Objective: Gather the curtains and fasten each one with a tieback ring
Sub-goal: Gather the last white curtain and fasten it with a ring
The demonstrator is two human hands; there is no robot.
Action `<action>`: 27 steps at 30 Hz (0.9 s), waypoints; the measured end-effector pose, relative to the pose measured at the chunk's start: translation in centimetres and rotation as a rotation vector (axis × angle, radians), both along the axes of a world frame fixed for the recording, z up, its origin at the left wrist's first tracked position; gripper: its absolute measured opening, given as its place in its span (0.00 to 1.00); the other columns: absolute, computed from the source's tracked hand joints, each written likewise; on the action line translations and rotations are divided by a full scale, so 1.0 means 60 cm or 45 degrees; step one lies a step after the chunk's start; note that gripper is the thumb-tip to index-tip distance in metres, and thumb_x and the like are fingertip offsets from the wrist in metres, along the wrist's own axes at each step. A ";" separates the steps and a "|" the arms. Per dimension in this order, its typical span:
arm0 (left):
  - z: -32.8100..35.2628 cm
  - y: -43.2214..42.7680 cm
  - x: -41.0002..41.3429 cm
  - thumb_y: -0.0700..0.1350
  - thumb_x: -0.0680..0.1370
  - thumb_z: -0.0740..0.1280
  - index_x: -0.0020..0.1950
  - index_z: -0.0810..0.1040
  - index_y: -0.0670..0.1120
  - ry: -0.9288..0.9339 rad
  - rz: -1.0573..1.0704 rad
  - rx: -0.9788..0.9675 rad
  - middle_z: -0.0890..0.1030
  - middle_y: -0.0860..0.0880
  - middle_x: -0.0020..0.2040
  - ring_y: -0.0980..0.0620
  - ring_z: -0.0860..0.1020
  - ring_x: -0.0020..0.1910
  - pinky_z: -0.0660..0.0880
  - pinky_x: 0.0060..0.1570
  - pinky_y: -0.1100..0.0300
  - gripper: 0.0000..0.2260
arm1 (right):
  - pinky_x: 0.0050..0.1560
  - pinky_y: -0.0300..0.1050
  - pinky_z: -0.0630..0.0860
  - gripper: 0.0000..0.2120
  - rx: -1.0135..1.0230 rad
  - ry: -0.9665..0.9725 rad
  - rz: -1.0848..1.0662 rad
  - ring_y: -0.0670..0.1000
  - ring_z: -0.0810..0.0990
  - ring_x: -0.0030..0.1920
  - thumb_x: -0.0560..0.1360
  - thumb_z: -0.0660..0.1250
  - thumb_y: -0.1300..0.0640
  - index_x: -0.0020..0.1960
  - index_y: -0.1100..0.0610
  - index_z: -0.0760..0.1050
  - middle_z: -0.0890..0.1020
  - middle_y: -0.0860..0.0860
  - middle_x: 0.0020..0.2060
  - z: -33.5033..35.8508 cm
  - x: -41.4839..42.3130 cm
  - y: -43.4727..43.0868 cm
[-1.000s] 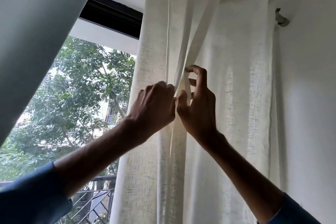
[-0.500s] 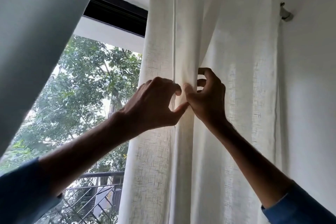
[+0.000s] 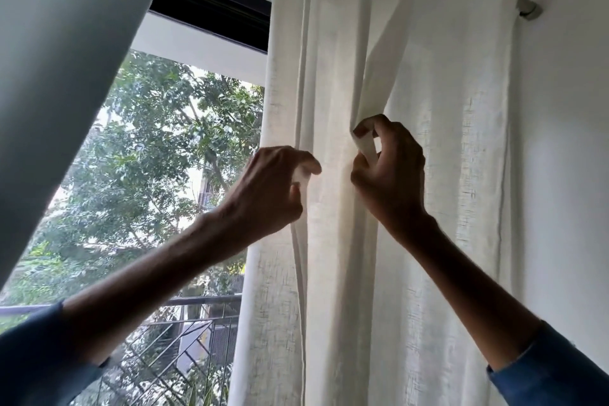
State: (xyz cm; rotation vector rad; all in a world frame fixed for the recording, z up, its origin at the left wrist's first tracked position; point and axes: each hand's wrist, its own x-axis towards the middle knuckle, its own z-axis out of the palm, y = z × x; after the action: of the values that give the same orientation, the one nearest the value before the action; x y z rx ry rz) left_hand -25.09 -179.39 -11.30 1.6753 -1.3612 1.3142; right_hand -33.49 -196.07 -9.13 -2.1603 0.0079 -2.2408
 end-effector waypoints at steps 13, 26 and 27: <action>0.009 -0.015 -0.034 0.39 0.75 0.62 0.46 0.86 0.52 0.341 -0.071 0.081 0.85 0.54 0.43 0.56 0.82 0.44 0.76 0.45 0.62 0.14 | 0.35 0.31 0.68 0.04 -0.085 0.102 0.057 0.46 0.75 0.35 0.74 0.72 0.58 0.46 0.57 0.78 0.81 0.46 0.36 -0.040 0.016 0.039; 0.002 -0.064 -0.034 0.60 0.76 0.66 0.42 0.81 0.46 0.607 -0.028 -0.150 0.82 0.48 0.36 0.47 0.81 0.39 0.76 0.35 0.56 0.17 | 0.39 0.26 0.74 0.43 0.010 0.129 0.476 0.45 0.82 0.39 0.70 0.77 0.64 0.78 0.62 0.56 0.83 0.46 0.36 -0.090 0.015 0.044; 0.002 -0.068 -0.031 0.61 0.75 0.66 0.44 0.81 0.46 0.603 -0.007 -0.163 0.82 0.47 0.38 0.45 0.81 0.40 0.78 0.37 0.53 0.18 | 0.39 0.27 0.76 0.42 0.051 0.156 0.535 0.43 0.83 0.41 0.70 0.76 0.65 0.77 0.60 0.57 0.82 0.44 0.37 -0.092 0.015 0.043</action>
State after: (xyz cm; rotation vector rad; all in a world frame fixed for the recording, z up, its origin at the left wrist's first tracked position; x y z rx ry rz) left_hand -26.93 -183.47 -11.16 1.7481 -0.9807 0.8992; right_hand -32.61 -193.51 -14.67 -2.0409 -0.3586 -1.8592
